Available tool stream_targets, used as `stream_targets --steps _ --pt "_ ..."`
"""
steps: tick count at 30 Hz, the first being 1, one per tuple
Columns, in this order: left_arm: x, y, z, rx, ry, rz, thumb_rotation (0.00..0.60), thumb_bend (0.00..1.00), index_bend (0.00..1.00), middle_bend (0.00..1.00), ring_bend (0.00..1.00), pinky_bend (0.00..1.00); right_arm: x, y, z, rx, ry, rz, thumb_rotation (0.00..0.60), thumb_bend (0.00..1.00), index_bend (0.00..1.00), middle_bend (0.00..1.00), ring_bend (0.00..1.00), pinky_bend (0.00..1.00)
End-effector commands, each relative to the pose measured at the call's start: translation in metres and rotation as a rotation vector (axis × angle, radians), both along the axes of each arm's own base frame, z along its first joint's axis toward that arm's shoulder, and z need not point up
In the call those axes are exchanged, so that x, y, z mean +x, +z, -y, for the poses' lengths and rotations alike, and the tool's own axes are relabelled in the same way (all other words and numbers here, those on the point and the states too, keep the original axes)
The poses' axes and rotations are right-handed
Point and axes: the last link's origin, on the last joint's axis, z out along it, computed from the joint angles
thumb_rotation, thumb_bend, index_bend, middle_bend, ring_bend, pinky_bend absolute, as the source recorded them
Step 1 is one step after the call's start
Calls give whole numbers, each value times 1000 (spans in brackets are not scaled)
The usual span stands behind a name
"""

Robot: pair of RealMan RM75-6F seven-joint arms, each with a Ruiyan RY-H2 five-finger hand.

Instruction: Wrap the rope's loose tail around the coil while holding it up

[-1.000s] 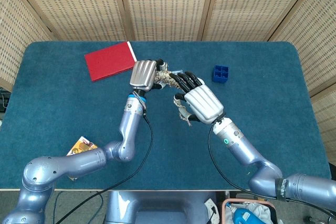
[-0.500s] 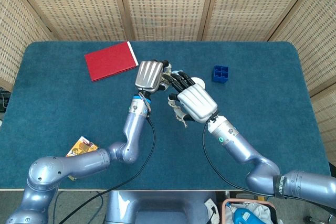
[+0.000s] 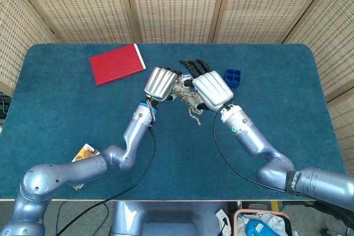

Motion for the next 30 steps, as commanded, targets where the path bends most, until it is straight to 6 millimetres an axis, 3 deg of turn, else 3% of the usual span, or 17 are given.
stream_targets --steps 1,16,22,30 --pt "-4 2 -1 -9 -4 -4 600 503 850 698 515 602 -4 4 10 -17 -31 0 600 477 696 0 0 0" --pt "-16 4 -3 -134 -31 -7 600 503 850 698 515 579 -29 13 47 -34 -205 -20 600 475 696 0 0 0" --pt "-19 4 -3 -235 -28 19 600 503 850 698 515 570 -38 5 63 -46 -250 -49 600 475 696 0 0 0" --pt "-20 7 -5 -255 -62 30 600 503 850 698 515 568 -42 -3 68 -21 -273 -81 600 474 690 0 0 0"
